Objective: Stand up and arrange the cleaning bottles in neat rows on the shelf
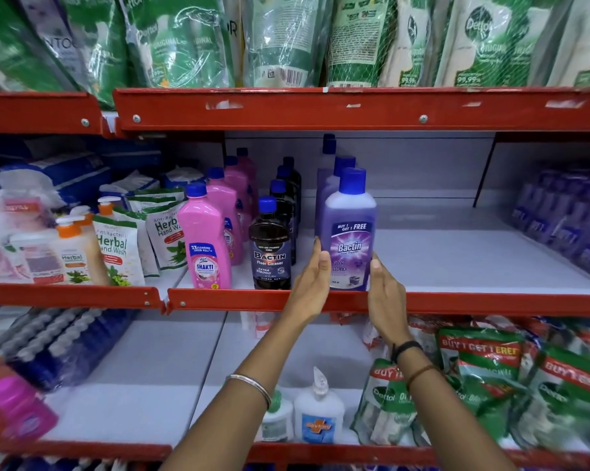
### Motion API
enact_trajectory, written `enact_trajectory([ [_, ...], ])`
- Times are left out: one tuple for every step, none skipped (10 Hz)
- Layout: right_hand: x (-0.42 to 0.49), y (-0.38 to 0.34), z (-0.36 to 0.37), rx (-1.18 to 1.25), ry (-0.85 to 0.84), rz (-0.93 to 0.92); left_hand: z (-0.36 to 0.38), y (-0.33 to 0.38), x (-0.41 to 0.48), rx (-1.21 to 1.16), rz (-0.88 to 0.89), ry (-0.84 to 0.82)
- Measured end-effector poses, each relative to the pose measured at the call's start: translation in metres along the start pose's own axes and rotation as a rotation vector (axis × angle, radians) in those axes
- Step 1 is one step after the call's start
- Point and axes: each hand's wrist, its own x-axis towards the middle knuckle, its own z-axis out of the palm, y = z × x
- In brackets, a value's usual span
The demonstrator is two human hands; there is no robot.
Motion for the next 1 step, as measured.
enact_trajectory([
  [0.0016, -0.0324, -0.0045, 0.037, 0.293, 0.003, -0.0201, 0.0107, -0.0015, 0.218, 0.056, 0.040],
])
